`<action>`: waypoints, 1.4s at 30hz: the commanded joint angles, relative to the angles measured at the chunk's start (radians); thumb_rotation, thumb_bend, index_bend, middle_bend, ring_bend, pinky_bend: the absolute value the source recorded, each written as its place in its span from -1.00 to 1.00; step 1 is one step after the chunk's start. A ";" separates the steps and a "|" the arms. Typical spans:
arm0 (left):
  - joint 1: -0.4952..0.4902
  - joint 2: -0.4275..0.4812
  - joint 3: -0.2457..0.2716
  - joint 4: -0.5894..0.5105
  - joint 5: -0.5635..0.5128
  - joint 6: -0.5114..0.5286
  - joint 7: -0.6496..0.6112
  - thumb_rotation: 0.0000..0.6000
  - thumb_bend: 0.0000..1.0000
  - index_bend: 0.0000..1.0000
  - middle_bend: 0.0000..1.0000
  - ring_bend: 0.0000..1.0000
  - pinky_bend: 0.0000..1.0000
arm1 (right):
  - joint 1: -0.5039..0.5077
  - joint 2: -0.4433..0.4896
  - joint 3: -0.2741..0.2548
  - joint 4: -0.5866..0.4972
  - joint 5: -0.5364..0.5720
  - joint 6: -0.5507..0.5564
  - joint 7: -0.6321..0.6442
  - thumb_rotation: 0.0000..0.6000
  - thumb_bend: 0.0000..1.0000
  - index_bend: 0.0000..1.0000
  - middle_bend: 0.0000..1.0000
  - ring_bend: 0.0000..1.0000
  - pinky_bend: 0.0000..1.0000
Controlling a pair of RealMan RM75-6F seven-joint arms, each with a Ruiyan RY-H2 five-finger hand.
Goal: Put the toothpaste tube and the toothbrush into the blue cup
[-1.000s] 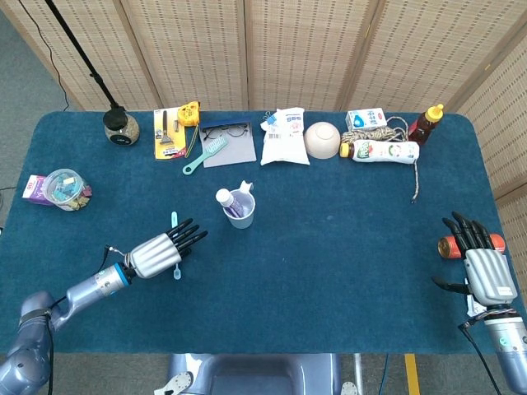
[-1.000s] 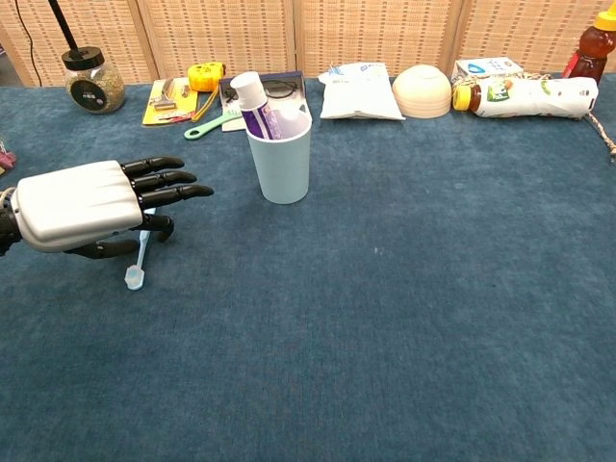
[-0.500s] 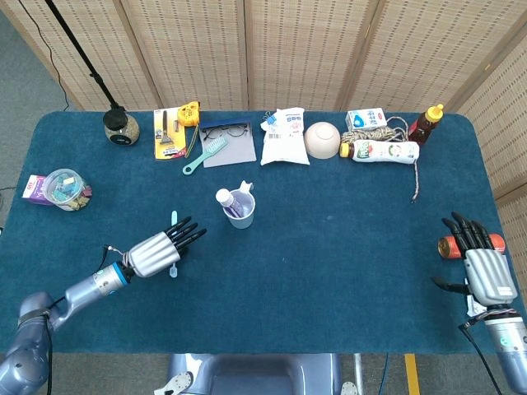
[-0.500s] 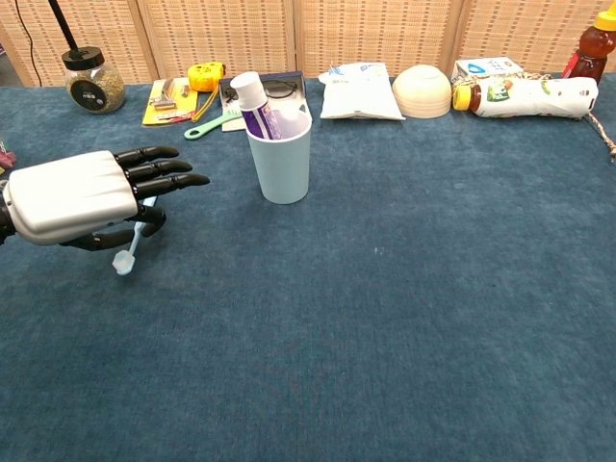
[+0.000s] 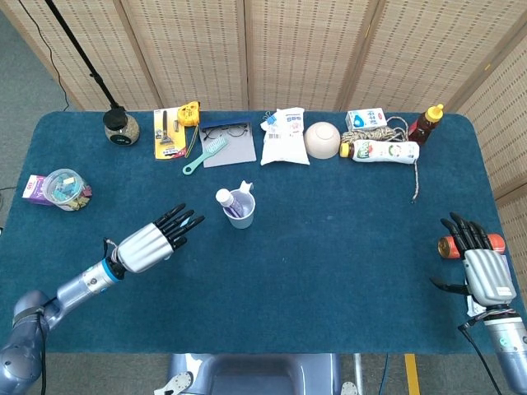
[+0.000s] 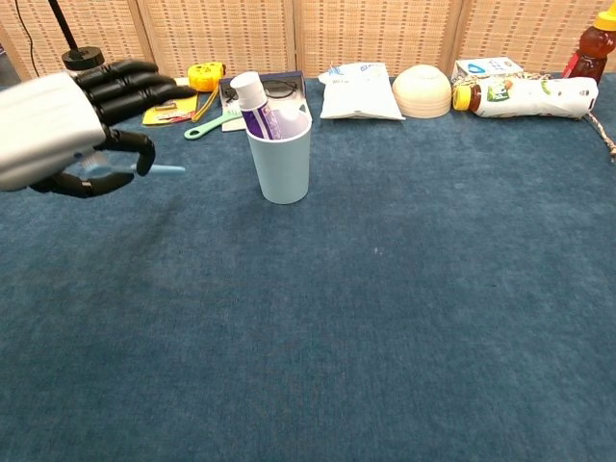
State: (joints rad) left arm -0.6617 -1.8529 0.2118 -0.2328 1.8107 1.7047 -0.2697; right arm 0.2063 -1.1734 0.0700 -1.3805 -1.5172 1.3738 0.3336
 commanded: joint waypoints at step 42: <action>-0.199 0.520 -0.358 -1.412 -0.416 -0.480 0.136 1.00 -0.18 0.14 -1.00 -1.00 -0.99 | 0.007 -0.005 -0.009 0.004 -0.003 -0.018 -0.002 1.00 -1.00 -1.00 -1.00 -1.00 -1.00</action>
State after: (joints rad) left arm -0.8496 -1.3336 -0.1278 -1.6317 1.4156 1.2465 -0.1480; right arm 0.2126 -1.1783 0.0616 -1.3772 -1.5208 1.3565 0.3314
